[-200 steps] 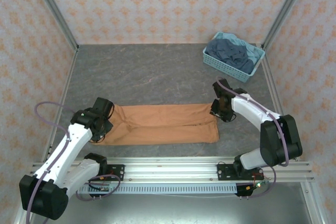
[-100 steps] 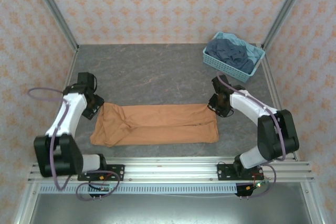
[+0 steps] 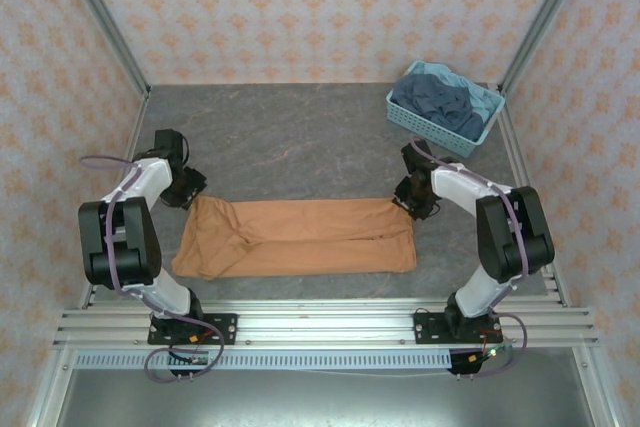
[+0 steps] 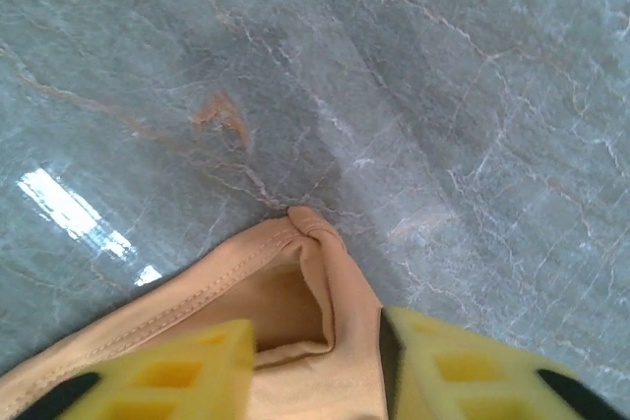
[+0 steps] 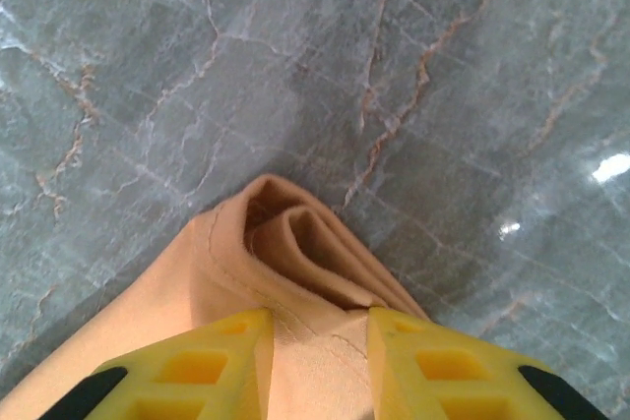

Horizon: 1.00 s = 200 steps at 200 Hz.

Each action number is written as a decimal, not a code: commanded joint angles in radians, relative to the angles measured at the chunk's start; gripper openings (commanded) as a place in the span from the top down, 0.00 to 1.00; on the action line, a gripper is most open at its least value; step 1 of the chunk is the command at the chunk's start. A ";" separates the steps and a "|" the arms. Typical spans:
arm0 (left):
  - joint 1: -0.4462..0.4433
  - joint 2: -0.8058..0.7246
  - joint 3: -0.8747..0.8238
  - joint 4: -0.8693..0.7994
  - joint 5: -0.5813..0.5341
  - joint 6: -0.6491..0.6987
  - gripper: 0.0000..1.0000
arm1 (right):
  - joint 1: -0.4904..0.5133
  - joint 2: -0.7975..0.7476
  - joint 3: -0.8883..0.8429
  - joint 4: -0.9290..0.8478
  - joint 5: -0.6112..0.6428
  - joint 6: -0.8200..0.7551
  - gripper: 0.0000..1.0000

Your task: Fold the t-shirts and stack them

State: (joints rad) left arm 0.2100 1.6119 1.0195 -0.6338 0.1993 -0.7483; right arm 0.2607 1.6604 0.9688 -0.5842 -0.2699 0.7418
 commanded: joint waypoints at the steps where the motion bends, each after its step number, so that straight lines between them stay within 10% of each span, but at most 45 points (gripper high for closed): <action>1: 0.005 0.040 0.015 0.020 -0.024 0.033 0.80 | -0.009 0.041 0.038 -0.009 0.036 0.001 0.74; 28: 0.011 0.088 0.054 -0.014 -0.098 0.067 1.00 | -0.021 0.073 0.054 -0.050 0.092 -0.013 0.86; 187: 0.036 0.267 0.338 -0.062 0.009 0.111 1.00 | -0.135 0.306 0.470 -0.198 0.068 -0.309 0.80; 200: 0.028 0.227 0.333 -0.081 -0.028 0.113 0.84 | -0.134 0.249 0.439 -0.196 0.070 -0.288 0.75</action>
State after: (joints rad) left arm 0.2497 1.8935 1.3277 -0.6464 0.2459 -0.6579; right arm 0.1295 1.9884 1.4181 -0.7067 -0.2321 0.4652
